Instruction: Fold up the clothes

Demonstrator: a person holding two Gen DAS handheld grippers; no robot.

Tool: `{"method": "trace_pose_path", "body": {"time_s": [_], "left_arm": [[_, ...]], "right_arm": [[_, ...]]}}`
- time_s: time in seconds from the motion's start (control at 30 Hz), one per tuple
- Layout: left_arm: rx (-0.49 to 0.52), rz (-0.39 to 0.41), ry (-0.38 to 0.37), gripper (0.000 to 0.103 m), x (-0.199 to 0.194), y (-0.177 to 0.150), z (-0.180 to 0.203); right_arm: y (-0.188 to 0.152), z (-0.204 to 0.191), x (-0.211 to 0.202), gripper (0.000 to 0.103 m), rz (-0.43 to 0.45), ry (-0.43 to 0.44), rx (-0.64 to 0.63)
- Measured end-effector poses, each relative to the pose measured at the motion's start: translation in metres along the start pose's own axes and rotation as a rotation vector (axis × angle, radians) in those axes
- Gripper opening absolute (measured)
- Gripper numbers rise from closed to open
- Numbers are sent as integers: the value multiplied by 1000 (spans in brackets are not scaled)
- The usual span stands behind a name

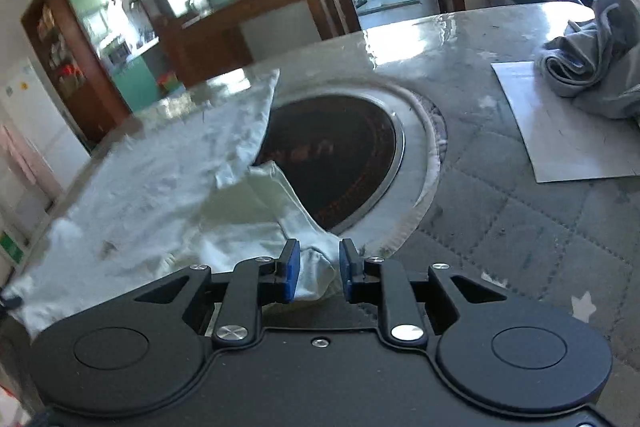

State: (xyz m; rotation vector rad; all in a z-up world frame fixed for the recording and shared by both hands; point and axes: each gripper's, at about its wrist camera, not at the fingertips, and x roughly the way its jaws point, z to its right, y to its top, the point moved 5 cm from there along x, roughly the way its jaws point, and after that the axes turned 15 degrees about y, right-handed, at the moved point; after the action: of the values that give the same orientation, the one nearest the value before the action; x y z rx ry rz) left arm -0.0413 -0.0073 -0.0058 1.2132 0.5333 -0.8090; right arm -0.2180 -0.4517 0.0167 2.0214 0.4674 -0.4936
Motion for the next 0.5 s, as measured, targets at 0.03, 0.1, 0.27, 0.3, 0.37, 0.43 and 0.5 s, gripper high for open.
{"method": "trace_pose_path", "body": {"time_s": [0.03,0.1,0.27,0.3,0.37,0.43,0.5], "left_arm": [[2,-1,2,15,0,0,0],[3,-2,4,15,0,0,-2],[-1,-6,7,18,1,-1,-4],[-1,-7,5,20,1,-2,-4],[3,-9,0,25,1,-3,-5],[8,-10,-4,25,2,-4,-6],[9,-11,-8,26,2,-4,-7]], "right_arm": [[-3,-4,4,24,-5,-20,-48],[-6,-12,9,23,-17,-56,-129],[-14,-23,10,9,-43,-126,-285],[-14,-23,8,9,-35,-143,-304],[-13,-21,2,8,-25,-171,-334],[-13,-17,-2,10,-50,-165,-312],[-14,-12,-6,19,-69,-159,-289]]}}
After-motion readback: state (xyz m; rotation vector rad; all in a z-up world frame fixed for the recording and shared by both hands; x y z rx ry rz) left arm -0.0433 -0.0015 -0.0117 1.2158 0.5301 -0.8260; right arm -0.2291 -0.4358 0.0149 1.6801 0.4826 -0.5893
